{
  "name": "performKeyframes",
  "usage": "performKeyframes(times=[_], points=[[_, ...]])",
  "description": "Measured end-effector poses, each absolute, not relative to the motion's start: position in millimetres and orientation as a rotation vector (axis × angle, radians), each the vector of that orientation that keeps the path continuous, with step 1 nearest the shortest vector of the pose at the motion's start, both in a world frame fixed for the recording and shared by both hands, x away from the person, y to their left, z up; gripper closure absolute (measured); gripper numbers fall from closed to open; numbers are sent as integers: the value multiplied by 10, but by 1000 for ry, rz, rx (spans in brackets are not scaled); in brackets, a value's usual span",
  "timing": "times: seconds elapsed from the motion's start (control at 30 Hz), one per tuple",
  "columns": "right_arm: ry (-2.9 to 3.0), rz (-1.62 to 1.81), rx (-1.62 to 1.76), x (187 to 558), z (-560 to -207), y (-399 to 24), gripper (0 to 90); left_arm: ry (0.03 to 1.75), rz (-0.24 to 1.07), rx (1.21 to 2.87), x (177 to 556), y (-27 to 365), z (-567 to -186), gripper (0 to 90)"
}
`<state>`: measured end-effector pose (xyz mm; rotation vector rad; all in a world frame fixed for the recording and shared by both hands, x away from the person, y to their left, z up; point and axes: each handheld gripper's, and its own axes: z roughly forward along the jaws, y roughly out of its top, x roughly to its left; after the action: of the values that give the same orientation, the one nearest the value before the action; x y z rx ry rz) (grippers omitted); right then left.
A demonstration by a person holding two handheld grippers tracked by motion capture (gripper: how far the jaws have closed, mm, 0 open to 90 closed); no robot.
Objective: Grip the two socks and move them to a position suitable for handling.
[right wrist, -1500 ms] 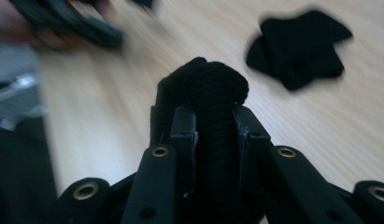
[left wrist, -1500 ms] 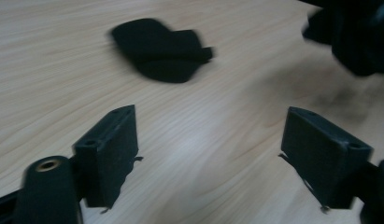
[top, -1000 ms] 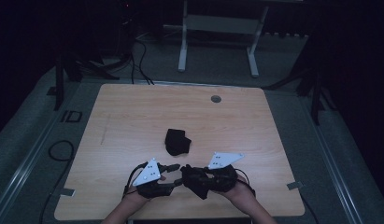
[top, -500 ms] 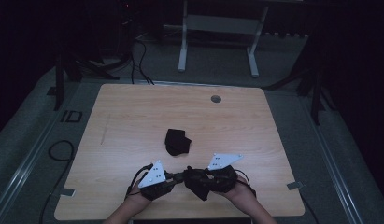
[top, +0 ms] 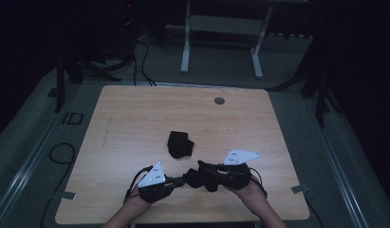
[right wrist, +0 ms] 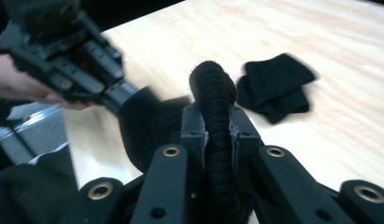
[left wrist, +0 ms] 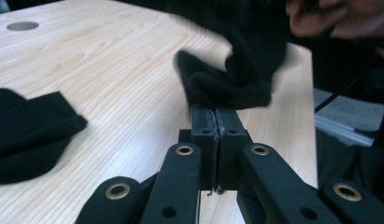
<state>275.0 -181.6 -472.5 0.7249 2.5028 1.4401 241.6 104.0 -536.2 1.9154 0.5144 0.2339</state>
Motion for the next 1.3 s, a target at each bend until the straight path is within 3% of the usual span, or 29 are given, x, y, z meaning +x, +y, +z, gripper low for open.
performKeyframes(times=[0.3,0.67,0.83,0.93,1.03,1.13,1.17,1.27,1.3], points=[[2382,1405,801,2796,-4602,-2092,801,507,147,1940,2425,1171,-5324,883],[2459,1282,951,2899,-5178,-2166,799,596,27,2023,2623,1163,-5534,862],[2436,1222,1006,2986,-5286,-2243,783,652,19,2061,2698,1151,-5618,796],[2416,1176,1045,3025,-5340,-2323,659,706,43,2056,2727,1200,-5634,772],[2391,1097,1087,3070,-5387,-2419,470,740,63,2041,2731,1254,-5611,720],[2346,1043,1119,3113,-5382,-2518,442,742,76,2020,2692,1245,-5541,719],[2311,1014,1124,3120,-5362,-2541,442,736,88,2018,2665,1217,-5515,719],[2291,1016,1084,3137,-5302,-2588,563,702,85,2026,2579,1084,-5452,722],[2292,1005,1066,3135,-5286,-2586,713,685,82,2035,2549,1030,-5442,728]])
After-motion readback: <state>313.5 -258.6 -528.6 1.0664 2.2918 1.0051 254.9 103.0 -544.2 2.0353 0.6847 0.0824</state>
